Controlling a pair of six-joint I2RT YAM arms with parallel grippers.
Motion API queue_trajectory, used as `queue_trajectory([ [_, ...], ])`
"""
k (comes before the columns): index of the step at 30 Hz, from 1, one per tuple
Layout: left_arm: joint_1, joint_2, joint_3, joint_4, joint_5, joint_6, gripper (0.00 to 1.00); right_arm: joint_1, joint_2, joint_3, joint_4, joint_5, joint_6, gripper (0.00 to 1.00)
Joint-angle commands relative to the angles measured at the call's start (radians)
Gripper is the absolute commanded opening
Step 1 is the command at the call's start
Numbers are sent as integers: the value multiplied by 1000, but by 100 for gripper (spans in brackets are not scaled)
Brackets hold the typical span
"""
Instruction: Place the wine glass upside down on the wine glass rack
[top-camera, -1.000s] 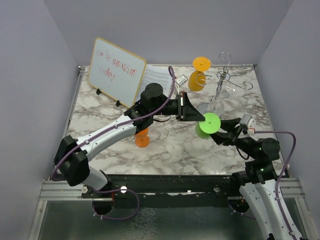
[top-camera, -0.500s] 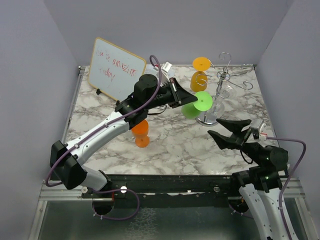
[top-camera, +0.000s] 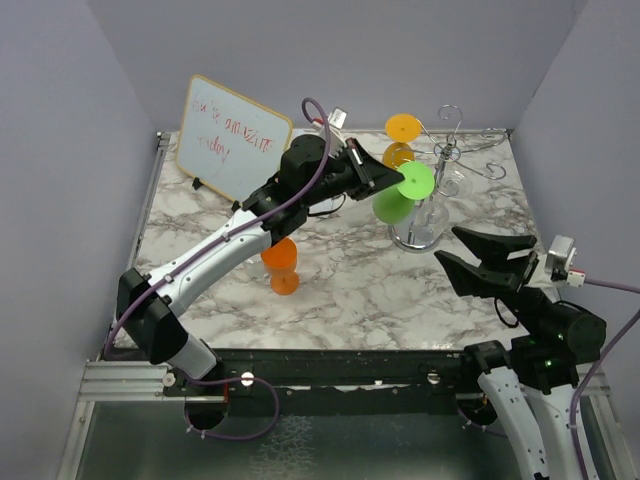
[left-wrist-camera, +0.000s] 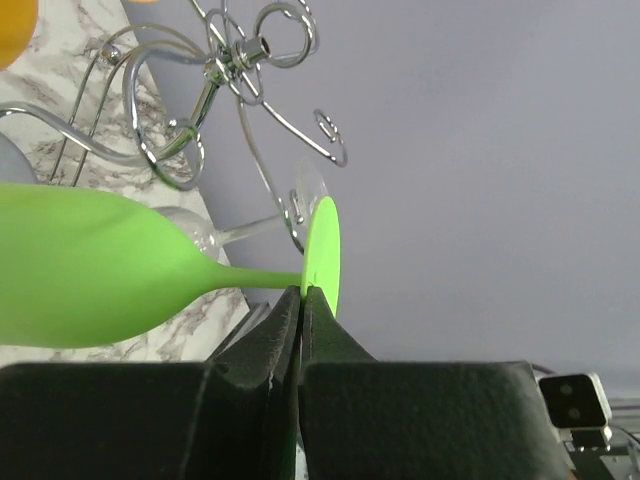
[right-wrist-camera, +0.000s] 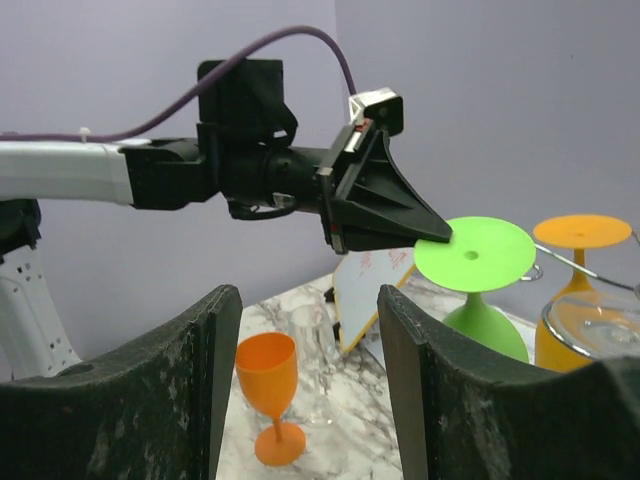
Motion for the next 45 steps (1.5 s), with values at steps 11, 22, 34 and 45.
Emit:
queue_trajectory([
  [11,-17,168,240,-174,-192,-107,0,5,-17,62,6,98,10,61],
  [22,-17,286,409,-244,-204,-53,0,5,-26,57,41,90,-4,61],
  [34,-5,230,414,-285,-353,3,0,4,-18,57,33,89,13,60],
  [45,29,211,415,-291,-313,37,0,5,-16,42,24,98,21,60],
])
